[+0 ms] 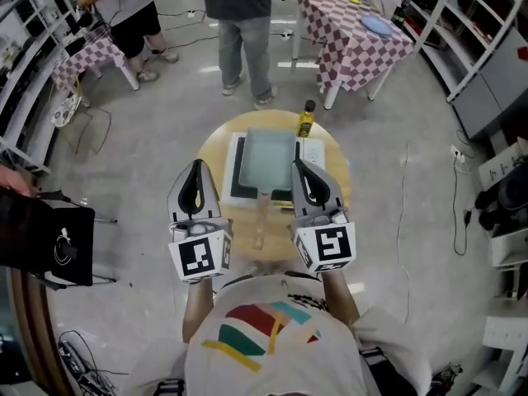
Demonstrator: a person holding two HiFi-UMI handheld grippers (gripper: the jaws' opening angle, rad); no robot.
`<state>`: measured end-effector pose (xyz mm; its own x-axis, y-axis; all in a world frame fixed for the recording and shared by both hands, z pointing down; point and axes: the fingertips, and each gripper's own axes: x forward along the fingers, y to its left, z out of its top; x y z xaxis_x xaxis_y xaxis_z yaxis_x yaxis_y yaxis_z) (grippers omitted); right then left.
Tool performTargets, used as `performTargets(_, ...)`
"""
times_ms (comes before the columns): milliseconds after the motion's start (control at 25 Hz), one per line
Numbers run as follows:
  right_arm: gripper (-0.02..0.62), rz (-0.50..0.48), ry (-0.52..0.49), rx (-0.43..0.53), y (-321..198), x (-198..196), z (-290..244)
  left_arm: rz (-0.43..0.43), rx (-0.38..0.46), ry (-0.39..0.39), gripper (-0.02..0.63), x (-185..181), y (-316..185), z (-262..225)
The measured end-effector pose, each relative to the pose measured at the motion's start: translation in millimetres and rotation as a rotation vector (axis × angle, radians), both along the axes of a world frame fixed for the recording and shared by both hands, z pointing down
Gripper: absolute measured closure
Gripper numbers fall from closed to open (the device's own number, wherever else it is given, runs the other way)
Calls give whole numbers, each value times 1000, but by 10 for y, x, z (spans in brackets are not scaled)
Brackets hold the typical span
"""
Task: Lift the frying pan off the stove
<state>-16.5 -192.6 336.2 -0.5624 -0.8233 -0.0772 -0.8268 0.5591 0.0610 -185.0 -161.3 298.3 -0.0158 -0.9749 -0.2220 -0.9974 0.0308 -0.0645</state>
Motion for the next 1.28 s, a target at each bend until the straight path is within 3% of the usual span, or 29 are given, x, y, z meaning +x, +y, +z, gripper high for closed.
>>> performTargets(160, 597, 74, -37, -17, 36, 30, 3, 89, 1, -6, 600, 19, -100, -12)
performTargets(480, 597, 197, 11, -43, 120, 221, 104, 185, -10, 13, 600, 198, -195, 70)
performTargets(840, 597, 210, 20, -83, 211, 271, 235, 212, -19, 19, 600, 340, -133, 167)
performTargets(1040, 597, 120, -1, -131, 193, 168, 316, 210, -15, 10, 600, 332, -121, 157)
performTargets(1200, 595, -48, -99, -335, 112, -13, 591, 203, -17, 4, 600, 294, -129, 190)
performTargets(1280, 479, -151, -149, -452, 105, -113, 754, 202, -22, 1, 600, 280, -133, 215)
